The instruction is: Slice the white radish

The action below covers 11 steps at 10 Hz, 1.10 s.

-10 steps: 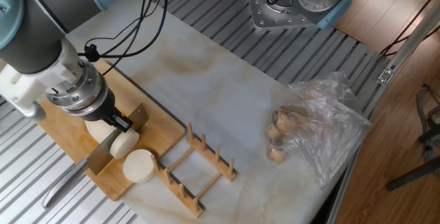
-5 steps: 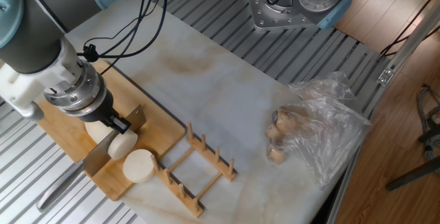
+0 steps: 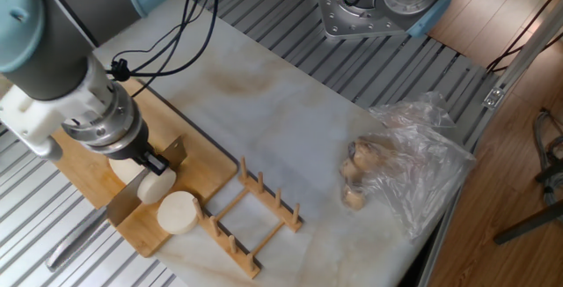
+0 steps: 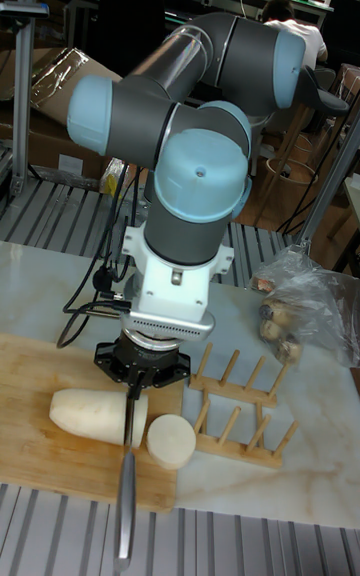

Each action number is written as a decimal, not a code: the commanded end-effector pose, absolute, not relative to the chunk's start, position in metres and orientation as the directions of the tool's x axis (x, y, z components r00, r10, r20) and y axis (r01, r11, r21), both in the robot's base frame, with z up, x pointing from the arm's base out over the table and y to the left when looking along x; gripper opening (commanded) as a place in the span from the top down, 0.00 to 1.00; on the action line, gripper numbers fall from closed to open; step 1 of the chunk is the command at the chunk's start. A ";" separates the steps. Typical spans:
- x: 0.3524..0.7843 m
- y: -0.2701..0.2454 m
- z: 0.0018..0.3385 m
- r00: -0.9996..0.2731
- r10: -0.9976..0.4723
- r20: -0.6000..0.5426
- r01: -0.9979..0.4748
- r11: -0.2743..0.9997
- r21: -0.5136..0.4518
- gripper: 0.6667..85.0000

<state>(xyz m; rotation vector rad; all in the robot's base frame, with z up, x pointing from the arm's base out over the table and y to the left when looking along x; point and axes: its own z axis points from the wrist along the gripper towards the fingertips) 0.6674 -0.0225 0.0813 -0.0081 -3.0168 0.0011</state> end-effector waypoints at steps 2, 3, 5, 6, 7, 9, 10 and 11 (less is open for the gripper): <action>0.664 -0.016 0.075 -0.992 0.006 0.129 0.006 1.000 0.002 0.99; 0.662 -0.019 0.074 -0.991 0.000 0.130 0.000 1.000 0.001 0.99; 0.660 -0.021 0.081 -0.989 -0.004 0.147 -0.004 1.000 -0.001 0.99; 0.661 -0.020 0.086 -0.988 -0.005 0.155 -0.005 1.000 -0.003 0.99; 0.661 -0.018 0.090 -0.987 -0.005 0.159 -0.005 1.000 0.000 0.99; 0.659 -0.021 0.086 -0.988 -0.006 0.153 -0.004 1.000 0.011 0.99; 0.658 -0.022 0.087 -0.987 -0.003 0.159 -0.002 1.000 0.006 0.99; 0.658 -0.020 0.088 -0.986 -0.002 0.164 -0.001 1.000 0.004 0.99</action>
